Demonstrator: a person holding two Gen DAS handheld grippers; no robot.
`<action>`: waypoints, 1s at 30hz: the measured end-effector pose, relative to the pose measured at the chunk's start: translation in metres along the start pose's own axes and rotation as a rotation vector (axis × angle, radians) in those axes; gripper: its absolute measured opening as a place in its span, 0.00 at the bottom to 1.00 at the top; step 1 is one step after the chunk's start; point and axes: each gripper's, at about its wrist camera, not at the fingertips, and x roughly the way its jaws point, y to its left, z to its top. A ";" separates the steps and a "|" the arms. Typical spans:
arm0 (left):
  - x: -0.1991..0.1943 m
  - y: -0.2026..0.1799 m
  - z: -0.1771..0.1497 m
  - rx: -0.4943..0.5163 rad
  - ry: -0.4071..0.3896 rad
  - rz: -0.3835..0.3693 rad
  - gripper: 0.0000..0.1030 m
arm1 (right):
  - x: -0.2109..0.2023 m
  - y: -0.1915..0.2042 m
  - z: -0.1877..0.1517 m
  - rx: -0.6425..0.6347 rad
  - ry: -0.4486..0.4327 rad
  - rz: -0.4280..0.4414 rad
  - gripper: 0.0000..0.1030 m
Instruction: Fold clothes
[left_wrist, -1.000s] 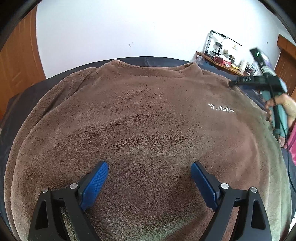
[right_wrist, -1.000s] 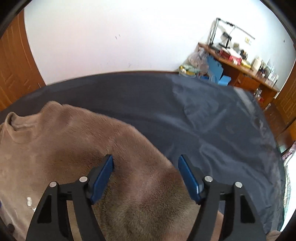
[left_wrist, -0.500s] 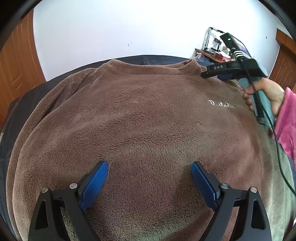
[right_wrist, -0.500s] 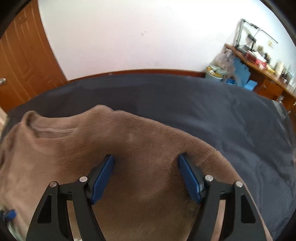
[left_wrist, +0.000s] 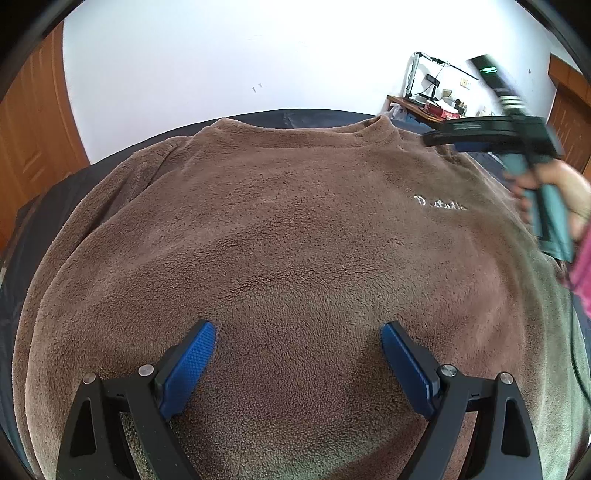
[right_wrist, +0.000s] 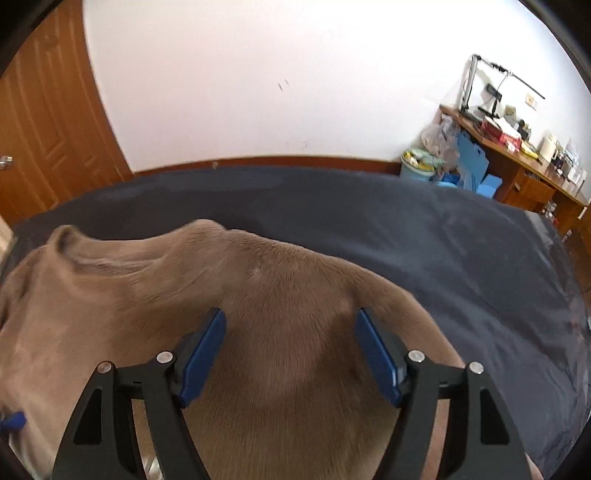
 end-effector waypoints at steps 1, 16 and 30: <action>0.000 0.000 0.000 0.001 0.000 0.001 0.89 | -0.010 -0.005 -0.007 0.005 -0.005 0.001 0.74; 0.001 0.001 0.001 0.001 0.001 0.016 0.90 | -0.110 -0.012 -0.106 -0.096 -0.046 0.081 0.75; 0.002 0.000 0.001 -0.003 0.000 0.024 0.90 | -0.122 0.044 -0.184 -0.379 0.007 0.178 0.75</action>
